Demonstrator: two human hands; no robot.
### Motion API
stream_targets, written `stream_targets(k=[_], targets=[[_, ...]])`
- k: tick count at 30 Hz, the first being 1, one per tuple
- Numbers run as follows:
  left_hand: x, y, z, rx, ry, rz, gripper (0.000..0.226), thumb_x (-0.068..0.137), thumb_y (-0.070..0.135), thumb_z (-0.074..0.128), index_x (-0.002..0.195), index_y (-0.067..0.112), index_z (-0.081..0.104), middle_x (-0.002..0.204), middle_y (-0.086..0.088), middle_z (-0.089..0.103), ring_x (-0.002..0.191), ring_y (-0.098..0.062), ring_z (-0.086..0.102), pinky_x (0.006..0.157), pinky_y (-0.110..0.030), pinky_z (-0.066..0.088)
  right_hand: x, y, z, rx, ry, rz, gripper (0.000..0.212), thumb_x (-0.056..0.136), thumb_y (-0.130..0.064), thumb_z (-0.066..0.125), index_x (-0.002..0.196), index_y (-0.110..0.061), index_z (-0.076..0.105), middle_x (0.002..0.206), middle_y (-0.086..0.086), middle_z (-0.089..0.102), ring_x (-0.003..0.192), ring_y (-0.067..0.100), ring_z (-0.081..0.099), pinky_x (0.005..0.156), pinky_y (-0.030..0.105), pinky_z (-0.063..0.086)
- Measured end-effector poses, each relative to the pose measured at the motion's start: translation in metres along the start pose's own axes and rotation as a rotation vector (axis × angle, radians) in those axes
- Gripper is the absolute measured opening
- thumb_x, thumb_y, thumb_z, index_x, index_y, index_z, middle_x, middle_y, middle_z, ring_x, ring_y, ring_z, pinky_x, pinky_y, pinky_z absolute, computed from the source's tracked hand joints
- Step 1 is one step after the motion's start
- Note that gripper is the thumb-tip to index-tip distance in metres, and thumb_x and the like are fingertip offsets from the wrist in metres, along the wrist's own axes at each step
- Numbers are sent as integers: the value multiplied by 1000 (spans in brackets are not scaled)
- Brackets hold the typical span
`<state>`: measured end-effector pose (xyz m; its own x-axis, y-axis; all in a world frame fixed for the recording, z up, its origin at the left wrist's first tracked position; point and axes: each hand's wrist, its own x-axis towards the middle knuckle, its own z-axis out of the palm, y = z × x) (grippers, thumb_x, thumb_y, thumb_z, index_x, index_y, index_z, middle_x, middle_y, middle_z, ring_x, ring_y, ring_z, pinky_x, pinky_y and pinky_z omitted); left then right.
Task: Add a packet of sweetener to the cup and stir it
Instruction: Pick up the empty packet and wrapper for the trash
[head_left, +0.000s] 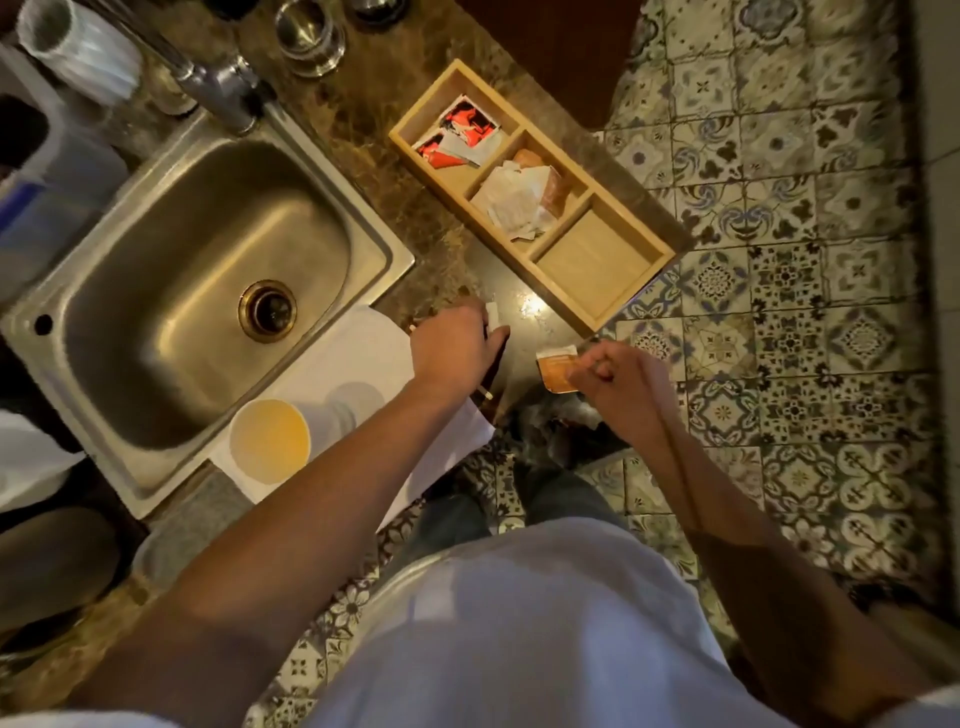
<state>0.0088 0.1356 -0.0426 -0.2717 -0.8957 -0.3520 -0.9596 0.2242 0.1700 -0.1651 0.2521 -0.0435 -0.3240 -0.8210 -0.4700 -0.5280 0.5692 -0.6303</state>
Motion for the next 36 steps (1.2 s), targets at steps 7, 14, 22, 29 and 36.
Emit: stream_targets(k=[7,14,22,29,36], targets=[[8,12,-8,71,-57,-19,23,96,31,56,100,11,68,96,-9,72,89,-32,69,62,-33,41,2,1,-1,-32,-2,34,18,91,-34,73,101,-20,73,90,-8,67,79,10,64,62,19,46],[10,5,-8,-20,-93,-32,22,96,30,57,100,13,70,97,-9,71,91,-31,67,65,-32,45,0,-2,-1,55,5,18,8,90,-32,73,89,-24,71,69,-12,66,63,8,62,55,22,45],[-12,-5,-13,-654,-180,-27,25,96,28,63,80,10,71,69,1,70,55,-2,56,60,-25,47,-3,4,-9,205,-54,-11,10,90,-29,74,89,-19,76,69,6,70,54,10,54,46,11,39],[-49,3,-25,-830,-165,4,34,97,25,63,70,6,67,60,8,62,51,2,52,55,-12,40,-24,12,-30,313,-105,-46,15,93,-30,71,94,-16,76,61,-1,61,43,-1,47,39,14,34],[-79,0,-30,-976,-209,20,27,98,25,61,86,2,67,73,-17,66,57,-16,51,57,-29,44,-48,7,-35,357,-75,121,13,86,-31,77,98,-26,74,87,-7,69,86,15,67,79,31,59]])
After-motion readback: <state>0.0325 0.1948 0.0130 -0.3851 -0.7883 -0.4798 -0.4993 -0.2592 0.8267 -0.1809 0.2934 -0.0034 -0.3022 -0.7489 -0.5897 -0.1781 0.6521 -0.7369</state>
